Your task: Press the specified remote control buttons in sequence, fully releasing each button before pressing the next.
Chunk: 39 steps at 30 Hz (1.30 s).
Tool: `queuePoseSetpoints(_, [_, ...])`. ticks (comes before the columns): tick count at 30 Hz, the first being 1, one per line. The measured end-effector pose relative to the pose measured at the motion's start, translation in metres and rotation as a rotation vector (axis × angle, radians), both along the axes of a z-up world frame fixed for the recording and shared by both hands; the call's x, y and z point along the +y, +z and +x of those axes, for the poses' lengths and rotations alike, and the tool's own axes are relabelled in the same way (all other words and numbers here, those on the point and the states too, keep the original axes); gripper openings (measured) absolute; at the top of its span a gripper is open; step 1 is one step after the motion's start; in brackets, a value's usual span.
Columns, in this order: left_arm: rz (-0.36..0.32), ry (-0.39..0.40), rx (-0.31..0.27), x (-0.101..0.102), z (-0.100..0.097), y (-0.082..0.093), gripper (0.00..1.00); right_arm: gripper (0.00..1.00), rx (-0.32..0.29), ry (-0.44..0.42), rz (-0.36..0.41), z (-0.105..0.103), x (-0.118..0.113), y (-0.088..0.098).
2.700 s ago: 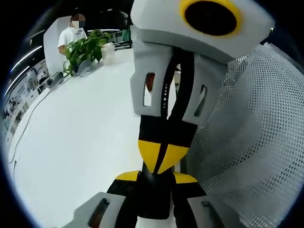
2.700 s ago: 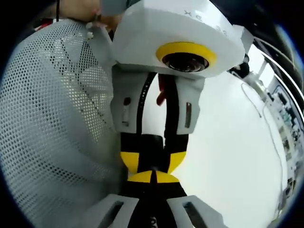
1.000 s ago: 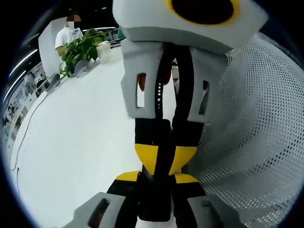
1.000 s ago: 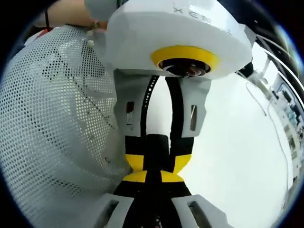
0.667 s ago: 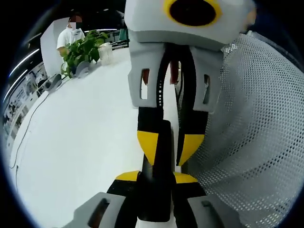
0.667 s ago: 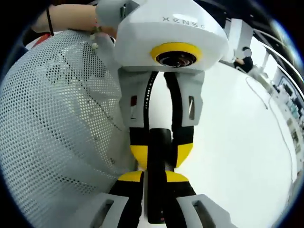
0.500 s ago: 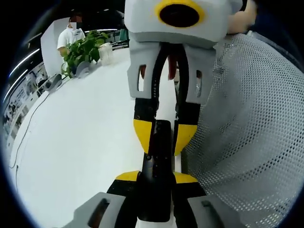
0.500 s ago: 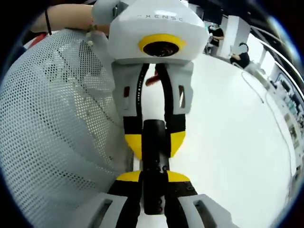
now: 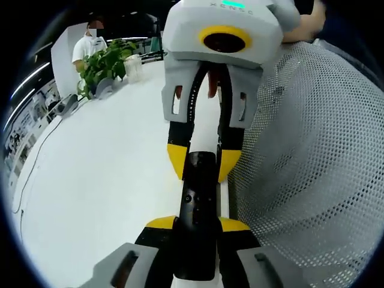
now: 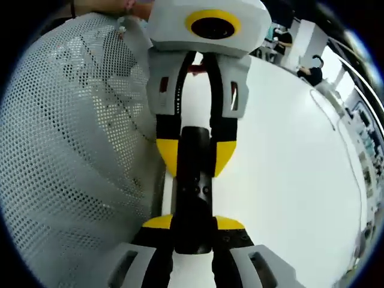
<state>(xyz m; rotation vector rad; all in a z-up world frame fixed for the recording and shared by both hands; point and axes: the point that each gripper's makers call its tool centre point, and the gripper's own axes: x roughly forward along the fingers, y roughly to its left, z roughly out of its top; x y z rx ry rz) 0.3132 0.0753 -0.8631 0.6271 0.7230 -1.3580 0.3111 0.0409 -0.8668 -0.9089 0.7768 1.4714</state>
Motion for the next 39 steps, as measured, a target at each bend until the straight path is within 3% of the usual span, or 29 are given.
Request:
queuePoseSetpoints(3, [-0.001,0.002,0.001,-0.0002,-0.0001,0.0003,0.25,0.21,0.024,-0.02,0.006,0.0013,-0.0035,-0.0001])
queuePoseSetpoints(32, [-0.025,0.03,0.016,-0.0006,0.0007,0.0005,0.25,0.21,0.036,-0.021,0.016,0.0028,-0.005,-0.002])
queuePoseSetpoints(39, [-0.076,0.096,0.088,-0.0042,0.0021,0.0033,0.3,0.21,0.04,-0.028,0.015,0.0026,-0.0048,-0.002])
